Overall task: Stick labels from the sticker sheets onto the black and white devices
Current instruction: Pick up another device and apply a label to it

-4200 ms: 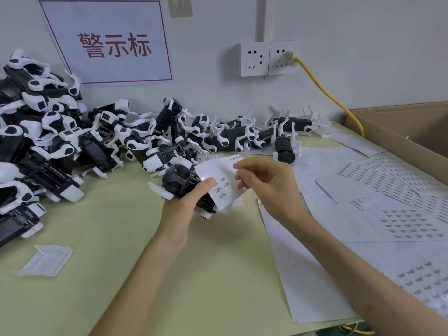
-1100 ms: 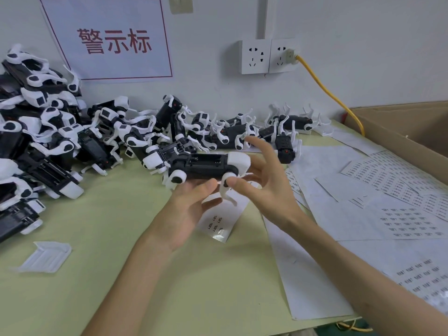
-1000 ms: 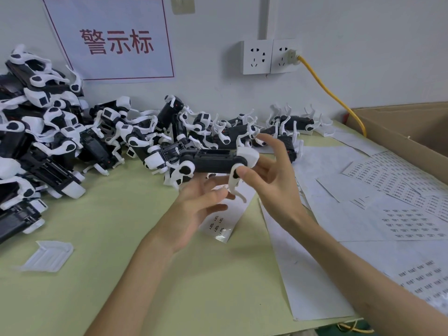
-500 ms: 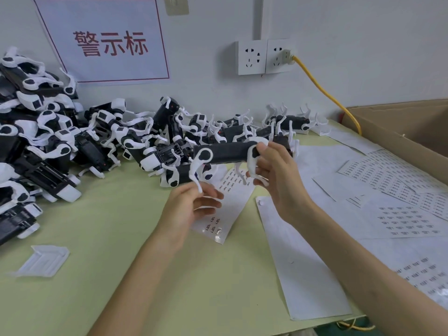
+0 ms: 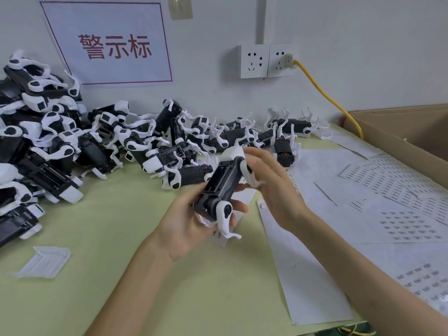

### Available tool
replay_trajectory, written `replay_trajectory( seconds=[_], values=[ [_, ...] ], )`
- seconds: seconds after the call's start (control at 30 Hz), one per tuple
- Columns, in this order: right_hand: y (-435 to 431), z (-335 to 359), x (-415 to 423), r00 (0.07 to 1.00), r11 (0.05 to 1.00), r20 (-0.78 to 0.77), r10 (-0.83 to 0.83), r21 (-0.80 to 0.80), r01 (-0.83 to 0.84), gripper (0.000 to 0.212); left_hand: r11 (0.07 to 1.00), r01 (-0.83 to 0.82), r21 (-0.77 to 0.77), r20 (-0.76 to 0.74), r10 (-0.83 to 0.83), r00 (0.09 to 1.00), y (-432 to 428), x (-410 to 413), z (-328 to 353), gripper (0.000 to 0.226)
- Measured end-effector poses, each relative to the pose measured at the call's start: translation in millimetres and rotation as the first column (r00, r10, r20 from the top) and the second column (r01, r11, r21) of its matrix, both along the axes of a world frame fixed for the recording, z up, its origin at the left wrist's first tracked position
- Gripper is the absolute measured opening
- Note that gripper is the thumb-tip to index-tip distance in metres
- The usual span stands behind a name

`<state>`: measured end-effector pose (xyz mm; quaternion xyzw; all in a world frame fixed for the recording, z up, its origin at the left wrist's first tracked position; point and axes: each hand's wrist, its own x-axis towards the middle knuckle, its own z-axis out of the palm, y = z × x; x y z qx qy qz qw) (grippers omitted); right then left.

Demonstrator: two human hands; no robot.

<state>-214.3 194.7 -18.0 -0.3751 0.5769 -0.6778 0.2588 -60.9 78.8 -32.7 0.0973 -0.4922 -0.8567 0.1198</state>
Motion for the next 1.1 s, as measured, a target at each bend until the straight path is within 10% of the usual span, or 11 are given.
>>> replay_trajectory(
  seconds=[0.13,0.4,0.7,0.93,1.1],
  values=[
    [2,-3,0,0.937,0.974,-0.267,-0.225,-0.022,0.228,0.049,0.974,-0.215,-0.07,-0.015,0.215,0.977,-2,-6,-3,0.038],
    [-5,-19,19,0.904,0.999,-0.427,0.03,0.032,-0.018,0.081,0.91,-0.389,-0.141,-0.012,0.392,0.92,-1,-6,-2,0.025],
    [-1,0,1,0.995,0.981,0.087,-0.04,-0.187,0.056,0.066,0.922,-0.185,-0.339,-0.038,0.183,0.982,-4,-2,0,0.051],
    [2,2,-4,0.964,0.961,0.215,0.155,-0.26,-0.097,0.061,0.967,-0.252,-0.038,0.098,0.255,0.962,-11,-2,-3,0.035],
    [6,4,-3,0.935,0.93,0.103,0.338,-0.191,-0.315,0.076,0.992,0.038,0.122,0.154,-0.057,0.986,-7,0,2,0.03]
  ],
)
